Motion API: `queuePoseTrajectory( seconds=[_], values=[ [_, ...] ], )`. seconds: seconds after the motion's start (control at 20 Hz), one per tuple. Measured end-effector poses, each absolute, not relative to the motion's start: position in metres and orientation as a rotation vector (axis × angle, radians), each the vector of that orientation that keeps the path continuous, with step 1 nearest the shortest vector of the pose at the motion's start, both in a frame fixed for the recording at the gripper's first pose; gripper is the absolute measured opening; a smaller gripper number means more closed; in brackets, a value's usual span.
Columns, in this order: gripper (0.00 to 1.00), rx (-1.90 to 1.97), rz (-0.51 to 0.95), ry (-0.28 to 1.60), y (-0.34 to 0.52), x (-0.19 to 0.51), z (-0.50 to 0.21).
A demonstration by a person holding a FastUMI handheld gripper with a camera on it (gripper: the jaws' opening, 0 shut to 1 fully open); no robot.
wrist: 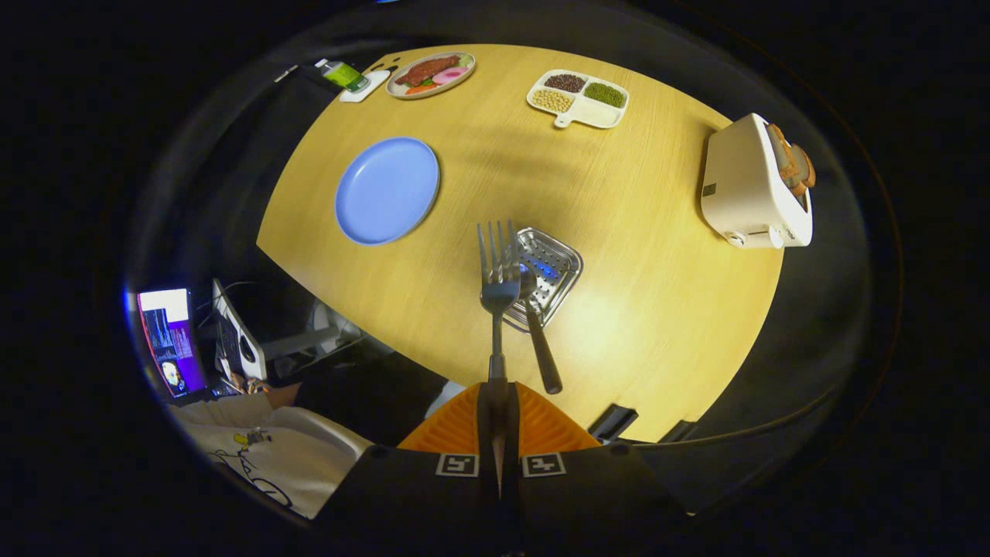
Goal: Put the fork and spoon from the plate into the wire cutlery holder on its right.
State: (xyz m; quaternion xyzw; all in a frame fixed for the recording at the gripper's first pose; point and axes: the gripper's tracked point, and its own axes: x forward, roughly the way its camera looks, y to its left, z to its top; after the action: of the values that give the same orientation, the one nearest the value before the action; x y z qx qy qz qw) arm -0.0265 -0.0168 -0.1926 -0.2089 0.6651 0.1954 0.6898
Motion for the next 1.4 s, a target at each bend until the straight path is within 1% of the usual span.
queuePoseTrajectory(
  seconds=[0.25,0.6,0.65,0.9,0.95,1.0,1.15,1.2,1.3,1.35,1.4],
  values=[
    [0.07,-0.543,0.444,1.592,-0.035,-0.014,-0.211],
    [0.08,-0.509,0.433,1.706,-0.032,0.005,-0.228],
    [0.1,-0.501,0.426,1.717,-0.032,0.007,-0.229],
    [0.14,-0.484,0.422,1.734,-0.028,0.016,-0.235],
    [0.28,-0.473,0.43,1.722,-0.026,0.018,-0.233],
    [0.34,-0.457,0.437,1.697,-0.022,0.021,-0.23],
    [0.8,-0.394,0.457,1.615,-0.011,0.028,-0.217],
    [0.77,-0.363,0.47,1.589,-0.007,0.027,-0.212],
    [0.98,-0.308,0.473,1.533,-0.002,0.028,-0.201],
    [1.0,-0.282,0.475,1.5,0.0,0.027,-0.196],
    [0.99,-0.26,0.469,1.461,-0.002,0.025,-0.184]
  ],
)
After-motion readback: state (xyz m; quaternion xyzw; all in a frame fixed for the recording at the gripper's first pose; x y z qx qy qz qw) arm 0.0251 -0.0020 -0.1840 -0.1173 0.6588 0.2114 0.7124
